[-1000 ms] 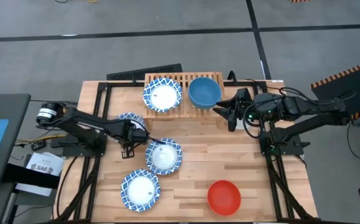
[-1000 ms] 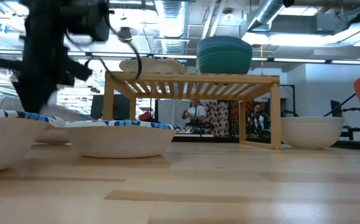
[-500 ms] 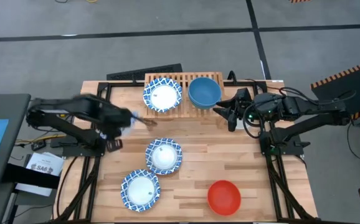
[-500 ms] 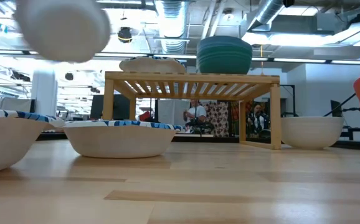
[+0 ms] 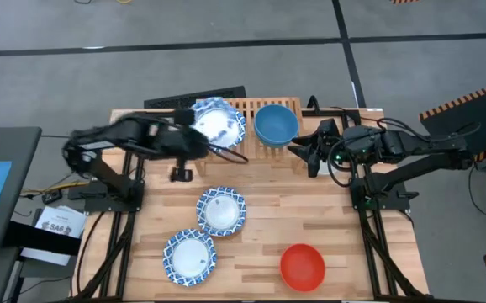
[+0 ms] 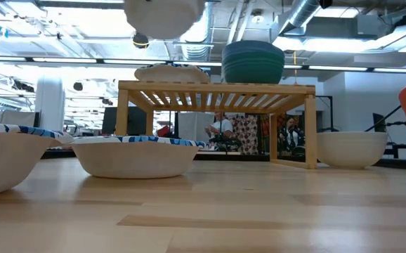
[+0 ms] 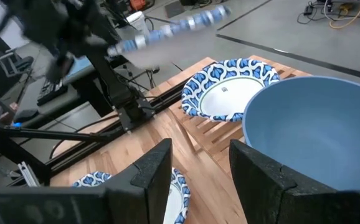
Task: Place and stack bowls onto a shelf
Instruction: Stack the white blue bowl on top of the white blue bowl on the shelf
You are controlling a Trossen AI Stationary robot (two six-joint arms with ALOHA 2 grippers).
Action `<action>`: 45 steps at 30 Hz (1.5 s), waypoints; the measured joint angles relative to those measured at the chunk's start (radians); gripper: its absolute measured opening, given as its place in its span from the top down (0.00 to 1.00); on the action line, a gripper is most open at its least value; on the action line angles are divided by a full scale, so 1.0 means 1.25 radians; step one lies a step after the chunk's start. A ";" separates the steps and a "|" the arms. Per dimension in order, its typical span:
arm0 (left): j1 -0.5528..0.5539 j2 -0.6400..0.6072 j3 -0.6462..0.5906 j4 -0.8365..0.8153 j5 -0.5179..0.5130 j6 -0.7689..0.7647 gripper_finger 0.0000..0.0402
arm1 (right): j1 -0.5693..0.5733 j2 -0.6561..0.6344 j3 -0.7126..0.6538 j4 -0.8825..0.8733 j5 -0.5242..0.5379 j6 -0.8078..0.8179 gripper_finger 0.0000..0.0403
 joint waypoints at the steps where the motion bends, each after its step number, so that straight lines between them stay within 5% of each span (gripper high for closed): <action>1: 0.000 0.018 0.000 0.000 -0.012 0.038 1.00 | 0.000 0.000 0.000 0.000 0.000 0.000 0.54; 10: 0.061 0.120 0.000 0.012 -0.048 0.130 1.00 | 0.001 0.000 0.000 0.000 0.000 0.000 0.54; 19: 0.152 0.111 -0.065 0.050 0.051 0.091 1.00 | 0.003 0.000 0.000 0.000 0.000 0.002 0.54; 36: 0.172 0.109 -0.156 0.148 0.080 0.103 1.00 | 0.003 0.000 0.000 0.000 0.000 0.000 0.54; 45: 0.192 0.110 -0.169 0.195 0.100 0.111 0.86 | 0.003 0.000 0.000 0.000 0.000 0.000 0.54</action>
